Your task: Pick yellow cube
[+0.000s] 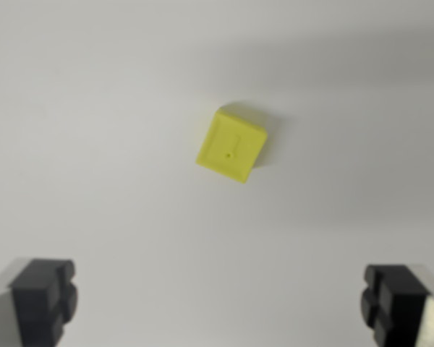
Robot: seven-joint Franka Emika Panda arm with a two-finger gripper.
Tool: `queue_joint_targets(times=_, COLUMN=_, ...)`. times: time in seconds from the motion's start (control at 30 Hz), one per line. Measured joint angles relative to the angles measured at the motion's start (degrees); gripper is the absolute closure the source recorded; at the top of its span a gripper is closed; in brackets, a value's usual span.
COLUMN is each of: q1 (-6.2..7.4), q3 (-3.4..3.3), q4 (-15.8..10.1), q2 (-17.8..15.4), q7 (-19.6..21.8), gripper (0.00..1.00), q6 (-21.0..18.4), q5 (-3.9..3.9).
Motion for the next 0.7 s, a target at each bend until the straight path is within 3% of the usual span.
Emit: queue_joint_targets(times=0.7, q1=0.09, q3=0.0, q4=-3.38, q2=3.56, q7=4.59, gripper=0.0, q6=6.62, q5=-0.05)
